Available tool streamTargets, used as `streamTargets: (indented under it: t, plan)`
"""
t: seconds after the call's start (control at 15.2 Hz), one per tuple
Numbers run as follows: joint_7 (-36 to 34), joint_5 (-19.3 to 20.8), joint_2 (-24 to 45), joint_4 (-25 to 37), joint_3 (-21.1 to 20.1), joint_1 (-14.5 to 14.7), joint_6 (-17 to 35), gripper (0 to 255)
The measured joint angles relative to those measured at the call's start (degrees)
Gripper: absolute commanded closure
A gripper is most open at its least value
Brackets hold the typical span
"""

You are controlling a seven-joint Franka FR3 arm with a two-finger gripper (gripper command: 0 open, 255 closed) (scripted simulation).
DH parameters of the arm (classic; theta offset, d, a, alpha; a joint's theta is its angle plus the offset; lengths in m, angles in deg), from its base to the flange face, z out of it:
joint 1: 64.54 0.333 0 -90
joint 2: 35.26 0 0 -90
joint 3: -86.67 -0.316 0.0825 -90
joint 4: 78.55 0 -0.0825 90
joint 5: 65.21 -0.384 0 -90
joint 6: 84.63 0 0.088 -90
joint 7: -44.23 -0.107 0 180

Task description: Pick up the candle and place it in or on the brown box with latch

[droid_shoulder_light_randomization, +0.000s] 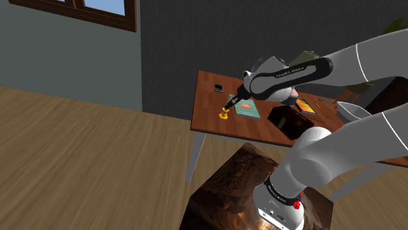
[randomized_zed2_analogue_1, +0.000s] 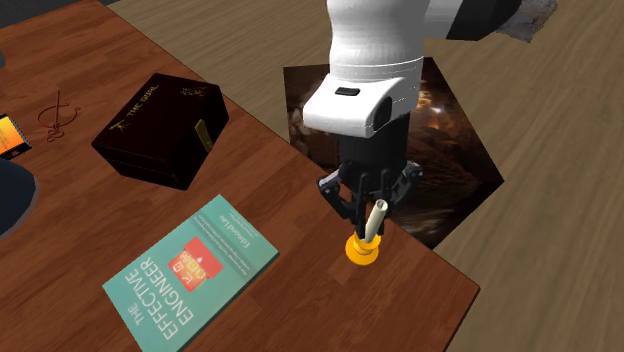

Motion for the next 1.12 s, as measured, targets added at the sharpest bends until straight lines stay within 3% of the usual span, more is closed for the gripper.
streamTargets:
  t: [0.46, 1.12]
  plan:
    - [-2.06, 1.47, -4.8, 2.51, -2.97, -2.53, -7.43, 255]
    - [-4.35, 2.01, -9.8, 7.22, -6.14, -3.9, -17.14, 255]
